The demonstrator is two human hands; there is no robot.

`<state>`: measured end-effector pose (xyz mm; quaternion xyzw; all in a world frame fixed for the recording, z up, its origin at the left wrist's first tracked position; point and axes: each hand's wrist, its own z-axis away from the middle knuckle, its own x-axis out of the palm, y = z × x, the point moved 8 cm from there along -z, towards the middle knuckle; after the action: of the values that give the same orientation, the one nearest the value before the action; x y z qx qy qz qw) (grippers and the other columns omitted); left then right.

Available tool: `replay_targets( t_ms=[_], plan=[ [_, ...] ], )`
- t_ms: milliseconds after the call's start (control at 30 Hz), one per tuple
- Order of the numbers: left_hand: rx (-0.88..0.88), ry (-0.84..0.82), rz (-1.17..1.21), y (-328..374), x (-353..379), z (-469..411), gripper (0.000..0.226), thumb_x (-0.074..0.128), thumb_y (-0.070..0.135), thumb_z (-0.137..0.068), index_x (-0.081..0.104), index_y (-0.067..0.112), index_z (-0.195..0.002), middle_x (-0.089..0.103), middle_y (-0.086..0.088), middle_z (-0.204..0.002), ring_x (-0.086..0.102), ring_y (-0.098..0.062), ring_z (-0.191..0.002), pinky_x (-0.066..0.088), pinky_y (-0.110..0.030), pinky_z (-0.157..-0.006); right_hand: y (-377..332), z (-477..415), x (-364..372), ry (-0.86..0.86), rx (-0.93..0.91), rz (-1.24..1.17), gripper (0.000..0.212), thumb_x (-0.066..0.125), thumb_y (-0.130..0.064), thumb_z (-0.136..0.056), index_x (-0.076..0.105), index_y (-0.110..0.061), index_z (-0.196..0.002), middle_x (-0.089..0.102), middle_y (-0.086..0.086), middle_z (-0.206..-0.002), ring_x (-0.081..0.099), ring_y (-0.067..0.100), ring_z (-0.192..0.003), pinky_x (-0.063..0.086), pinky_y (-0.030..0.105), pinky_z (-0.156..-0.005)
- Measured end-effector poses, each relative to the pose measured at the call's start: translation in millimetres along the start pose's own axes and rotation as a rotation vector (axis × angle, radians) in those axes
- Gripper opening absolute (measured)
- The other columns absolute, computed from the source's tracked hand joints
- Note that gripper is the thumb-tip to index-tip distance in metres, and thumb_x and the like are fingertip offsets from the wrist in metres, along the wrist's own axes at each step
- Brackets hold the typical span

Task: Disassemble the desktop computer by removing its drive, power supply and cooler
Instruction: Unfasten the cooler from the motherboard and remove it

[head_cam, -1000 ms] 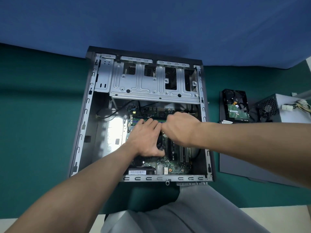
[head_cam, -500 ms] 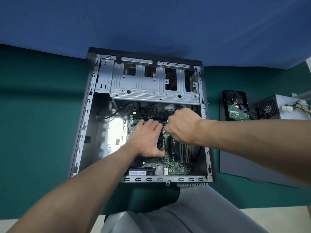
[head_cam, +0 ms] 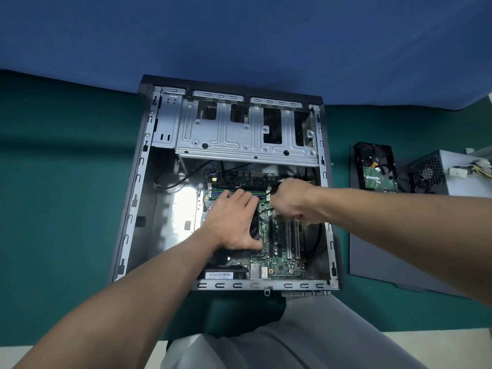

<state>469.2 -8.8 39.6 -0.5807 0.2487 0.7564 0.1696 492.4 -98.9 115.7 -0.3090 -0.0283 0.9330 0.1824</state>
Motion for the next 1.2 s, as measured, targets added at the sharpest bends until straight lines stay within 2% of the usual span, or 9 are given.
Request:
replay_targets(
  t_ms=[67,300,467,633,733,833,1000,1100,1200],
  plan=[
    [0.000,0.004,0.001,0.2,-1.1,0.7,0.087,0.037,0.082,-0.060,0.046,0.014,-0.113,0.054,-0.004,-0.110,0.045,-0.021,-0.101,0.036,-0.040,-0.090,-18.1,8.7,-0.6,0.108,-0.208,0.386,0.012,0.045,-0.012,-0.091,0.048,-0.009,-0.079,0.054,0.008,-0.082,0.052,0.025,-0.069,0.047,0.029,-0.063],
    [0.004,-0.006,0.001,1.0,-0.5,1.1,0.085,0.038,0.083,-0.062,0.045,0.014,-0.112,0.051,-0.003,-0.107,0.043,-0.020,-0.098,0.036,-0.041,-0.090,-38.2,41.7,24.7,0.369,-0.863,1.397,0.030,0.037,-0.024,-0.098,0.040,-0.018,-0.069,0.048,0.005,-0.074,0.044,0.022,-0.072,0.034,0.035,-0.062],
    [0.001,-0.009,0.002,-0.1,0.5,1.0,0.089,0.037,0.083,-0.061,0.046,0.013,-0.115,0.052,-0.004,-0.111,0.044,-0.021,-0.102,0.035,-0.042,-0.093,-42.0,29.0,10.5,0.288,-0.693,0.836,0.028,0.054,-0.010,-0.088,0.037,-0.013,-0.066,0.047,0.004,-0.066,0.055,0.026,-0.069,0.040,0.030,-0.056],
    [0.002,-0.012,-0.003,-0.7,0.9,0.2,0.095,0.035,0.085,-0.059,0.045,0.012,-0.120,0.053,-0.005,-0.114,0.046,-0.022,-0.104,0.036,-0.041,-0.093,17.7,-1.4,1.9,-0.077,0.225,-0.345,0.012,0.045,-0.013,-0.097,0.053,-0.005,-0.092,0.053,0.005,-0.069,0.039,0.009,-0.042,0.028,0.016,-0.032],
    [0.000,-0.001,0.000,-1.0,1.2,0.3,0.092,0.037,0.084,-0.059,0.046,0.013,-0.117,0.054,-0.005,-0.112,0.046,-0.022,-0.103,0.036,-0.041,-0.092,10.2,-1.8,3.3,-0.108,0.150,-0.148,0.017,0.038,-0.008,-0.096,0.055,-0.003,-0.095,0.060,0.008,-0.078,0.041,0.012,-0.049,0.033,0.019,-0.037],
    [0.002,0.005,0.005,-0.5,1.4,-0.2,0.090,0.038,0.083,-0.059,0.047,0.012,-0.113,0.054,-0.005,-0.109,0.046,-0.022,-0.100,0.037,-0.042,-0.091,-22.5,7.0,-10.5,0.128,-0.220,0.486,0.019,0.044,-0.011,-0.090,0.049,-0.011,-0.072,0.056,0.009,-0.079,0.052,0.025,-0.070,0.043,0.029,-0.059],
    [-0.002,0.005,0.002,-0.8,2.4,-0.8,0.090,0.037,0.084,-0.059,0.050,0.012,-0.113,0.055,-0.004,-0.107,0.047,-0.023,-0.099,0.038,-0.042,-0.089,-45.9,37.5,17.1,0.319,-0.786,1.280,0.038,0.039,-0.018,-0.097,0.031,-0.010,-0.061,0.058,0.003,-0.073,0.051,0.024,-0.063,0.042,0.032,-0.055],
    [0.000,0.020,0.014,-0.8,2.2,-0.4,0.088,0.038,0.083,-0.059,0.050,0.013,-0.110,0.056,-0.004,-0.105,0.047,-0.023,-0.097,0.038,-0.042,-0.087,-40.4,28.8,2.2,0.284,-0.624,0.833,0.036,0.053,-0.012,-0.090,0.033,-0.011,-0.060,0.048,0.005,-0.066,0.057,0.027,-0.067,0.040,0.031,-0.056],
    [0.005,0.014,0.010,-0.6,3.3,-0.1,0.090,0.038,0.084,-0.060,0.049,0.013,-0.112,0.055,-0.005,-0.107,0.046,-0.022,-0.098,0.038,-0.041,-0.087,2.5,2.7,-12.9,0.126,-0.077,-0.095,0.028,0.065,-0.025,-0.090,0.052,-0.008,-0.074,0.050,0.005,-0.064,0.049,0.014,-0.048,0.039,0.024,-0.044]
  ],
)
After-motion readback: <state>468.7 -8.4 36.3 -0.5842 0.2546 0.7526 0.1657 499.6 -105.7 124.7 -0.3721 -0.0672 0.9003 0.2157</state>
